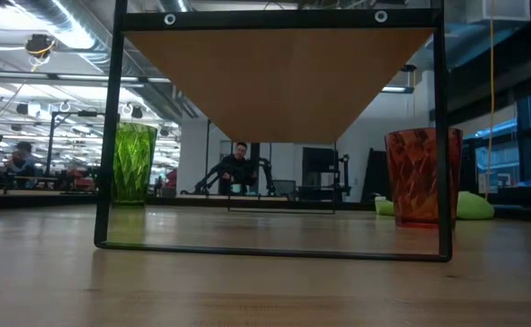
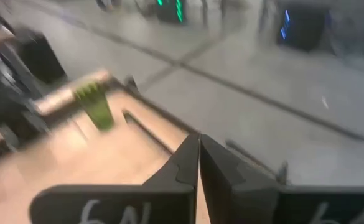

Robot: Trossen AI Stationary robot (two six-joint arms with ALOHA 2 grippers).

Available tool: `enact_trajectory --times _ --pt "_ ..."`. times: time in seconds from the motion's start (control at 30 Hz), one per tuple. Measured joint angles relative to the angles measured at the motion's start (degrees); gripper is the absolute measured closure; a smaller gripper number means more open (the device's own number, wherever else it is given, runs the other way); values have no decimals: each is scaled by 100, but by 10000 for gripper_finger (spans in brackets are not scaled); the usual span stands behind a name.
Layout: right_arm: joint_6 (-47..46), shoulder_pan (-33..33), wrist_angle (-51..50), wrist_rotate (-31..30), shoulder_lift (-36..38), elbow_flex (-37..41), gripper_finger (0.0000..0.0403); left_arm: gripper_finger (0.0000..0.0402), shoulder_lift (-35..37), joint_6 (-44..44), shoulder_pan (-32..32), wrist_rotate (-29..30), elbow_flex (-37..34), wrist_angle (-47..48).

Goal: Stack small to large cups/mugs on shelf
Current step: Put the blue mug on the shelf

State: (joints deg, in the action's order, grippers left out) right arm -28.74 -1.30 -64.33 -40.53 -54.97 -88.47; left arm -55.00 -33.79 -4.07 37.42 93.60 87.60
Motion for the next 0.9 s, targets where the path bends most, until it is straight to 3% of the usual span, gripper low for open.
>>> enact_trajectory --times 0.27,0.43,0.6,0.73,0.9 --pt "-93 50 123 202 -246 -2 386 344 -693 145 -981 -93 -72 -29" --pt "40 43 251 316 -213 -4 386 344 -1216 1598 -1216 -1491 -582 -971" --pt "-10 -74 373 317 -118 -4 375 344 -1370 2575 -2084 -2214 -1139 -1524" --pt "-110 -130 343 319 -56 -4 339 344 -1395 3161 -3101 -3255 -1465 -1518" --pt "-258 -144 346 476 -38 -4 279 344 -1388 3647 -3987 -4079 -1554 -1241"
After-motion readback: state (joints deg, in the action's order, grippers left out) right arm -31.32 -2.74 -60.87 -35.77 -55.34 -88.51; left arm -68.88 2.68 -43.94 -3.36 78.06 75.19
